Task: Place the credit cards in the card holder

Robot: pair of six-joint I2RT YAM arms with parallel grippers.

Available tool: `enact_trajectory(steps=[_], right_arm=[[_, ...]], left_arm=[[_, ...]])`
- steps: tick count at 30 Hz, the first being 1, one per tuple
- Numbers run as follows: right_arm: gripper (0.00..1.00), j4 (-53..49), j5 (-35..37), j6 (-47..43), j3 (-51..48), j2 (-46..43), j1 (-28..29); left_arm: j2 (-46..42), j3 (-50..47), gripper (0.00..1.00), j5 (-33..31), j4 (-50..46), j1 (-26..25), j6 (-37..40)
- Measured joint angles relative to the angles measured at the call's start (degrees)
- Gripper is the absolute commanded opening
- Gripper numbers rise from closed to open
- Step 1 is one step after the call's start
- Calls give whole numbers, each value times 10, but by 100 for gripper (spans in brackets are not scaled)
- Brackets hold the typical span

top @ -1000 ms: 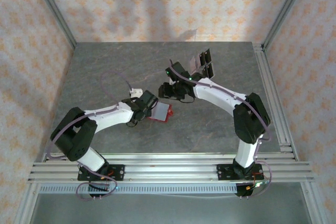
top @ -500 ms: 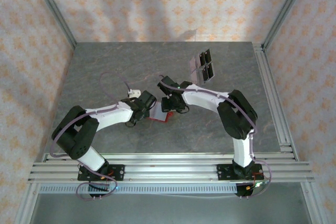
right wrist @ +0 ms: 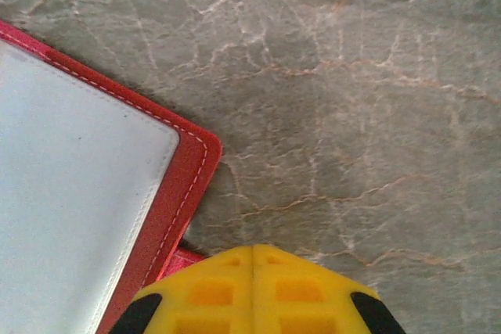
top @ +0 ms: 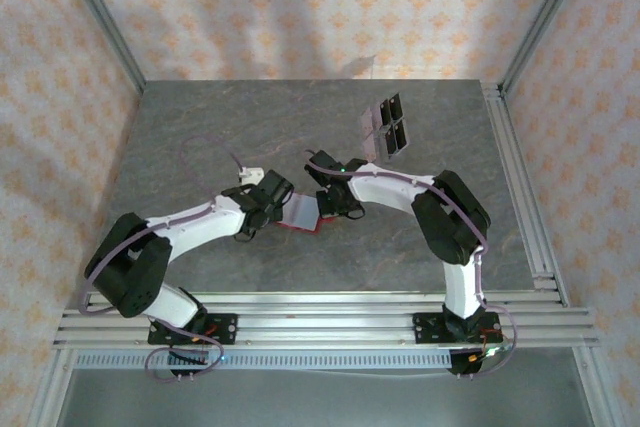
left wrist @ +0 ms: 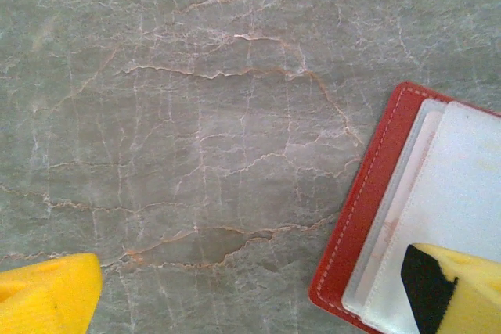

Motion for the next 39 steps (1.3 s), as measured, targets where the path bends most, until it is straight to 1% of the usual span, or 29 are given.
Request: enact_trajectory(steps=[6, 7, 9, 10, 11, 13, 16, 19, 23, 29, 34, 39], right_arm=[[0, -14, 16, -66, -4, -12, -30], [2, -16, 18, -75, -4, -13, -35], [12, -19, 22, -89, -4, -13, -47], [21, -22, 23, -92, -2, -13, -51], [26, -25, 24, -96, 1, -13, -54], [35, -35, 23, -106, 16, -13, -56], [42, -47, 11, -106, 48, -13, -59], [46, -60, -3, -94, 92, -17, -66], [46, -87, -5, -80, 164, -24, -90], [46, -123, 26, -73, 277, -9, -144], [41, -159, 52, -74, 339, 58, -176], [39, -200, 71, -81, 380, 131, -190]], left_arm=[[-33, 7, 100, 3, -15, 0, 0], [-36, 11, 100, 4, -16, 0, 0], [-38, 18, 100, 4, -17, 0, 0], [-38, 20, 100, 5, -17, 0, 0], [-37, 21, 100, 6, -18, 0, 0], [-37, 22, 100, 8, -18, 0, 0], [-37, 23, 100, 12, -18, 0, 1], [-37, 23, 100, 18, -18, 0, 3], [-33, 23, 100, 22, -18, 0, 8], [-6, 26, 100, 37, -17, 0, 11], [13, 35, 100, 46, -14, 0, 11], [20, 41, 100, 50, -11, 0, 11]])
